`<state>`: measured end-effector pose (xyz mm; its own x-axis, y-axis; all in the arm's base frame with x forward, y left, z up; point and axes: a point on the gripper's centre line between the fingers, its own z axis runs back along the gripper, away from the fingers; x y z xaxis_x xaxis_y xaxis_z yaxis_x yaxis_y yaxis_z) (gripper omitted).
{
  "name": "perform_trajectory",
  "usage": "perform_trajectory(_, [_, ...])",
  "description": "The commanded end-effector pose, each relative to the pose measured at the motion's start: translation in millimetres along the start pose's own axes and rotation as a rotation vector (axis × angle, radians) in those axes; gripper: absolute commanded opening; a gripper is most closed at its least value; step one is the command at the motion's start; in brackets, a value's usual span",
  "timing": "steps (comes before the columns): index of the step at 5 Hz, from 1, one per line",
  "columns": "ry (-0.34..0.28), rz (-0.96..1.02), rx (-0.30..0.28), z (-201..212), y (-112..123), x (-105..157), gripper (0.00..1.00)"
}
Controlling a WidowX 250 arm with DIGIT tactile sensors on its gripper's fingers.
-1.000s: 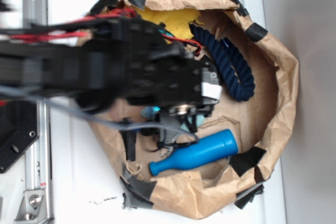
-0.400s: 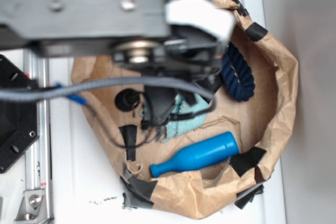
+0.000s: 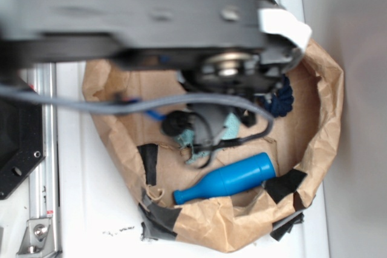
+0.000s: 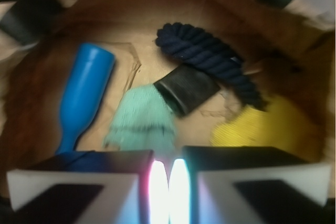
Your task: Grab the blue cloth.
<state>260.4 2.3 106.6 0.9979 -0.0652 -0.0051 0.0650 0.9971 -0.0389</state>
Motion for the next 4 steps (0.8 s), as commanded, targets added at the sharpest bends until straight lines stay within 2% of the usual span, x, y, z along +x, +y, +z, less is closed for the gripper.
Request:
perform_trajectory(1, [-0.139,0.240,-0.086,-55,-16,-7,1.00])
perform_trajectory(2, [-0.142,0.192,-0.127,-67,-20,-7,1.00])
perform_trajectory(3, [-0.123,0.095,-0.176,-79,-25,4,1.00])
perform_trajectory(4, [-0.134,0.082,-0.149,-85,-25,13,1.00])
